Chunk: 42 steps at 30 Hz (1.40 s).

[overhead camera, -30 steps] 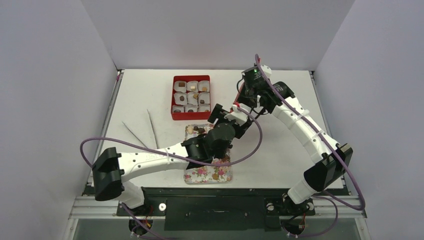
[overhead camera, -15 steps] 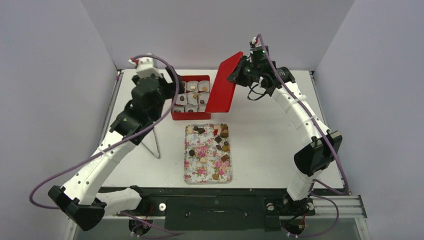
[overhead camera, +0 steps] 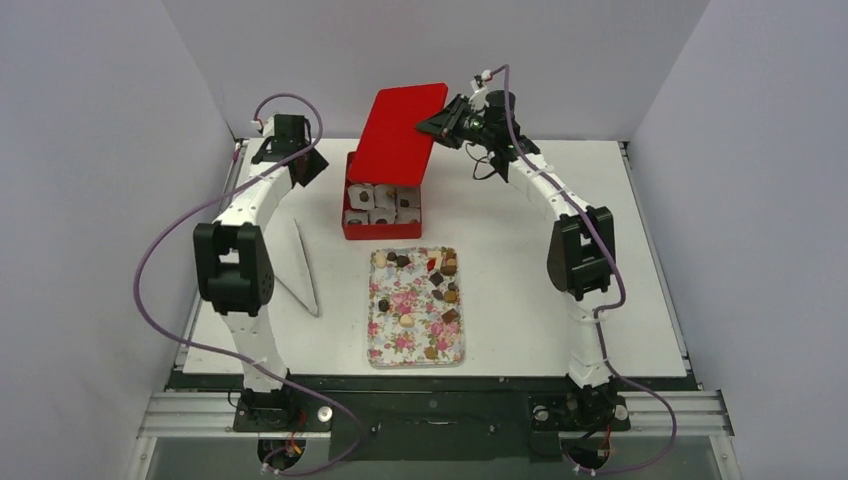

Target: Pack the chocolate

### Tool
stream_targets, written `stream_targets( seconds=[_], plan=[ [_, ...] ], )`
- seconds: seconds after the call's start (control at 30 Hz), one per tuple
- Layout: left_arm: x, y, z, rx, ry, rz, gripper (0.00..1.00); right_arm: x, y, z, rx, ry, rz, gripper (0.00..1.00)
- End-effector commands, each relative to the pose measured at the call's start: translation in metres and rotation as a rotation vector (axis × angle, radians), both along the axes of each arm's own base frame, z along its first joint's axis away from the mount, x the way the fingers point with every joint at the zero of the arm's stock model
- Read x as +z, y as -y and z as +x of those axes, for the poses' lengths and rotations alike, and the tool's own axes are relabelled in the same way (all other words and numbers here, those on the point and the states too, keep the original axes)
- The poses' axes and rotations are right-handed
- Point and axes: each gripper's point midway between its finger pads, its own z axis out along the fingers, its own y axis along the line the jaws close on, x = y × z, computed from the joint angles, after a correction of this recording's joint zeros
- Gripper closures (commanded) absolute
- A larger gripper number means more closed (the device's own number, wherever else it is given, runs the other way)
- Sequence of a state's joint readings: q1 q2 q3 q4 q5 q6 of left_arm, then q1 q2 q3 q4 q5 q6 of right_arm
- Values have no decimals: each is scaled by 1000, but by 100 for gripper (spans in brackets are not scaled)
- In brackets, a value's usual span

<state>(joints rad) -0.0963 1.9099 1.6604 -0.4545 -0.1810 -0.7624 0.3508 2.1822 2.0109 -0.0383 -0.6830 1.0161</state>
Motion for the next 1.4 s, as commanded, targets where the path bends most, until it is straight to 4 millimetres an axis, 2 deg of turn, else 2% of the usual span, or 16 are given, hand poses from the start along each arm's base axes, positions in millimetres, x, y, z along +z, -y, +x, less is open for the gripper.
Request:
stream_targets(
  seconds=[0.0,0.03,0.07,0.1,0.13,0.17,0.3,0.47,0.73,0.77,0.8,0.87,1.0,1.17,1.27,1.37],
  plan=[
    [9,6,44,-23,38,-113,71,68,-12,11,108,181,327,100],
    [-16,5,51,-21,-3,-117,75,75,-12,13,116,173,365,100],
    [-11,8,60,-31,8,-127,77,73,-12,18,120,190,389,100],
    [-33,8,66,-32,-30,-128,79,72,-11,21,120,171,414,100],
    [-28,10,74,-36,-21,-132,81,69,-8,26,117,187,432,100],
    [-39,13,82,-39,-32,-137,83,69,-7,28,112,176,452,100],
    [-73,26,94,-34,-75,-193,87,57,-8,39,105,178,455,100],
    [-106,50,97,-56,-126,-277,88,37,-5,47,112,149,461,100],
    [-111,95,87,-111,-132,-344,88,28,16,37,121,132,481,100],
    [-116,99,84,-113,-138,-353,88,30,20,35,124,146,487,100],
    [-109,107,81,-115,-129,-369,88,26,23,32,124,126,490,100],
    [-117,118,69,-112,-149,-389,89,24,32,26,126,122,504,100],
    [-114,134,55,-104,-140,-393,89,25,50,15,132,132,532,100],
    [-110,125,45,-63,-135,-373,89,22,63,7,139,113,521,100],
    [-100,105,41,-32,-124,-339,89,19,64,6,135,103,508,100],
    [-93,79,36,-2,-127,-270,88,3,62,4,139,74,462,100]
  ],
)
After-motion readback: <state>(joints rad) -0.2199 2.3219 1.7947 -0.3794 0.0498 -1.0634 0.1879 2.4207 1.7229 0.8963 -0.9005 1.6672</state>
